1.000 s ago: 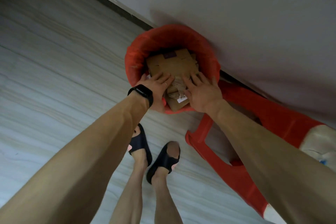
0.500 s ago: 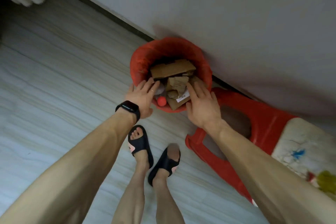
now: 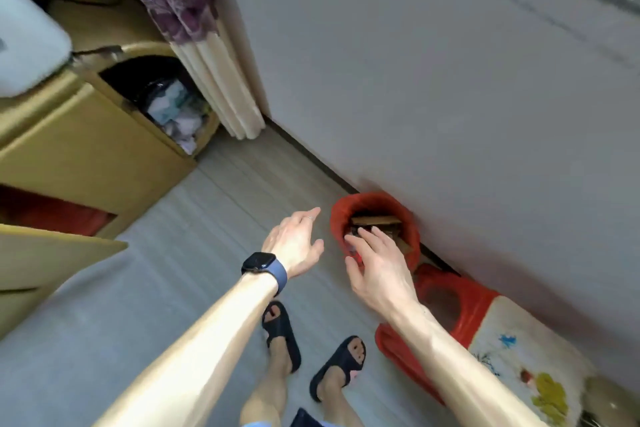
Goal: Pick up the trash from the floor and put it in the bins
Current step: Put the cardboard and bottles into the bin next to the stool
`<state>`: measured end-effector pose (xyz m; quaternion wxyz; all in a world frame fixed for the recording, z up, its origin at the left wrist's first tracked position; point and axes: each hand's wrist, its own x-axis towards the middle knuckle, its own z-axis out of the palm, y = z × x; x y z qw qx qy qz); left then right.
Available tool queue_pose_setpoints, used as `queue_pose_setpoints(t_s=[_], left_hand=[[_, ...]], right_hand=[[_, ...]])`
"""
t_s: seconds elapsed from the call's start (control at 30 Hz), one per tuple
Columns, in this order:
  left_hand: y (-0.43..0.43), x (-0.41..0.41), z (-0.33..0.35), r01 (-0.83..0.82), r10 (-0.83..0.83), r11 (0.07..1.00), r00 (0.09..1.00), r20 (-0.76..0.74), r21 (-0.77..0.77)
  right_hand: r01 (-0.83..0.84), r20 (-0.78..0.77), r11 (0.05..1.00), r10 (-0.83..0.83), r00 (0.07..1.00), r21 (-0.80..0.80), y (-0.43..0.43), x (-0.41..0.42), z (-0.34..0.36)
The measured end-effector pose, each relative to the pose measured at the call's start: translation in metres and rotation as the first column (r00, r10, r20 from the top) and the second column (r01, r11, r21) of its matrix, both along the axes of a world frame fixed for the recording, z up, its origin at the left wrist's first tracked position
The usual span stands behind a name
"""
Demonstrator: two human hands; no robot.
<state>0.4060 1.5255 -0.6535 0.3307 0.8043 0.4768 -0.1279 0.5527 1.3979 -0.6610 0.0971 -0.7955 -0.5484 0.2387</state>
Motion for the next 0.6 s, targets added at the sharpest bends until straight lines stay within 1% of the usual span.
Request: queue_pose_setpoints(t_s=[0.1, 0.2, 0.27, 0.43, 0.47, 0.6], left_hand=[[0.012, -0.059, 0.078, -0.102, 0.096, 0.991, 0.992, 0.078, 0.082], [0.038, -0.149, 0.152, -0.217, 0.195, 0.954, 0.973, 0.122, 0.207], [0.053, -0.18, 0.176, -0.257, 0.226, 0.932, 0.963, 0.144, 0.255], [0.081, -0.341, 0.247, -0.403, 0.357, 0.822, 0.915, 0.188, 0.401], [0.084, -0.371, 0.257, -0.436, 0.39, 0.801, 0.9, 0.194, 0.41], [0.083, -0.486, 0.289, -0.555, 0.512, 0.711, 0.83, 0.223, 0.431]], right_hand=[[-0.064, 0.004, 0.994, 0.064, 0.998, 0.085, 0.022, -0.042, 0.075], [-0.153, 0.012, 0.964, 0.154, 0.988, 0.219, 0.064, -0.108, 0.154], [-0.179, 0.028, 0.946, 0.178, 0.984, 0.271, 0.084, -0.125, 0.177], [-0.355, 0.094, 0.848, 0.347, 0.933, 0.392, 0.152, -0.246, 0.247], [-0.398, 0.108, 0.824, 0.389, 0.915, 0.402, 0.165, -0.271, 0.259], [-0.475, 0.126, 0.739, 0.478, 0.87, 0.478, 0.205, -0.371, 0.302]])
